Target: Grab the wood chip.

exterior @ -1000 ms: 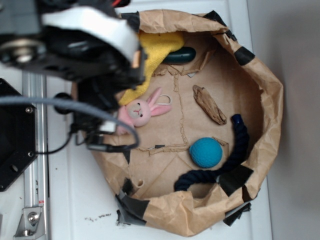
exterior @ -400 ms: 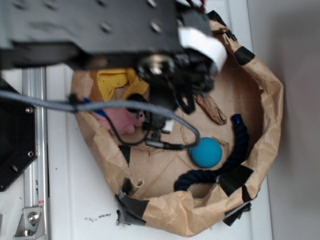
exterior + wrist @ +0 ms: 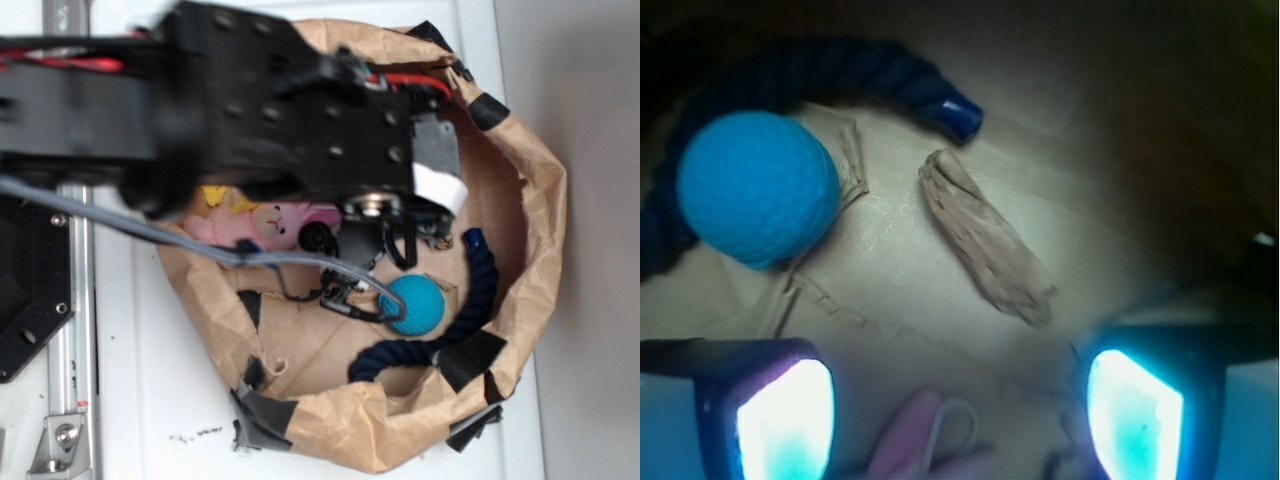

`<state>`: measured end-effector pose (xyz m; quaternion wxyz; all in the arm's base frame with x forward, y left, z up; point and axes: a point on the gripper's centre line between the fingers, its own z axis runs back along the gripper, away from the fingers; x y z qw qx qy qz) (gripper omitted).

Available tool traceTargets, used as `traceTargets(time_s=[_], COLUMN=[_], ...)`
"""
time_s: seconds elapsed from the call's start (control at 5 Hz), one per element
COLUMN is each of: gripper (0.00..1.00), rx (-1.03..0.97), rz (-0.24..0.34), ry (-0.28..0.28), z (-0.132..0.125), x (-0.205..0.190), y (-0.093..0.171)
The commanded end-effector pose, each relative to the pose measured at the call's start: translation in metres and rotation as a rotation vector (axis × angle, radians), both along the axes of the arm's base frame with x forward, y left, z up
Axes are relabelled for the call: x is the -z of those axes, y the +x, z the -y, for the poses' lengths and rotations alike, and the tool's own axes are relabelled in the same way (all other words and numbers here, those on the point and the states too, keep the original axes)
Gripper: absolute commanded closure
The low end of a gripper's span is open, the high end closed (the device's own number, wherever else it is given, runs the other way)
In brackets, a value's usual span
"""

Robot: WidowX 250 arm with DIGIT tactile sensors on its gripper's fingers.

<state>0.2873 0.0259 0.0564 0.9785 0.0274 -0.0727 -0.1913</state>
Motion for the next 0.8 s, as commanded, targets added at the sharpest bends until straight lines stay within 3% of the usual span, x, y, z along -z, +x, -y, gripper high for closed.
traceTargets(time_s=[0.0,0.2,0.4,0.6], gripper=[0.0,0.0,0.4,1.0], rx=[0.016,0.015,0.001,-0.027], rz=[0.044,0.028,0.021,0.019], ry=[0.032,0.05,0.048,0.041], z=[-0.013,-0.012,-0.01,-0.008], x=[0.013,0.025,0.036,0.045], y=[0.036,0.044,0.046,0.044])
